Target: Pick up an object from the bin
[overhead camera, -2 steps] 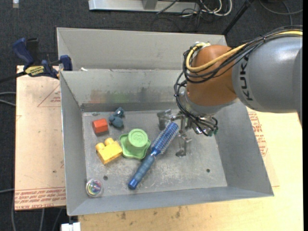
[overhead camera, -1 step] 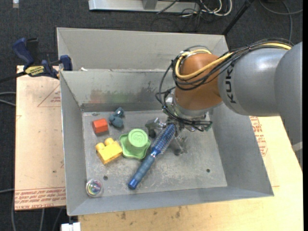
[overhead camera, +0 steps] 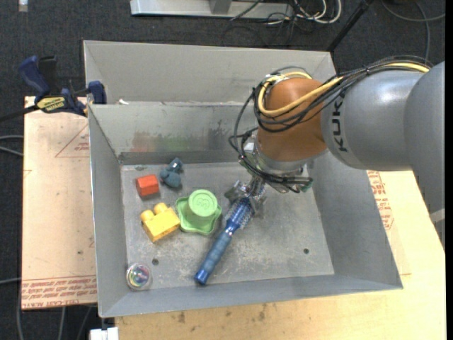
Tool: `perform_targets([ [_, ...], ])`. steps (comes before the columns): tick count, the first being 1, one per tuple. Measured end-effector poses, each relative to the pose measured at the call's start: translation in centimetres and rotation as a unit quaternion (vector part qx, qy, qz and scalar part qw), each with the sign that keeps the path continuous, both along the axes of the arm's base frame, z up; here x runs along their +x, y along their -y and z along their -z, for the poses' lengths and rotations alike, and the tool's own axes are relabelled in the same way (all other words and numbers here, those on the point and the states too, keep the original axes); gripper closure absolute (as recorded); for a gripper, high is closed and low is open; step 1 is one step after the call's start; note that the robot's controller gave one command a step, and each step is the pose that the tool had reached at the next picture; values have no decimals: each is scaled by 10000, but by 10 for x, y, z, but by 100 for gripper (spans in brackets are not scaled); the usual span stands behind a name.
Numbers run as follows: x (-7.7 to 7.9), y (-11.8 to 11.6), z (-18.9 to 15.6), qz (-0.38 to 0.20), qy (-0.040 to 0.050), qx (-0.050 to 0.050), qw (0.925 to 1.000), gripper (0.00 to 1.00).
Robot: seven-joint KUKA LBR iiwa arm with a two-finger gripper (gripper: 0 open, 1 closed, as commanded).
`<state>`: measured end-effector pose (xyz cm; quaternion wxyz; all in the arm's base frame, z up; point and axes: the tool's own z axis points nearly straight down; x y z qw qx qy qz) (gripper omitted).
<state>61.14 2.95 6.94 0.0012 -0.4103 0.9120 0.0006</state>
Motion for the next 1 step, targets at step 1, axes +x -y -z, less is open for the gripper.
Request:
perform_targets([
  [1, -19, 8, -143, 118, 43, -4, 9999, 100],
])
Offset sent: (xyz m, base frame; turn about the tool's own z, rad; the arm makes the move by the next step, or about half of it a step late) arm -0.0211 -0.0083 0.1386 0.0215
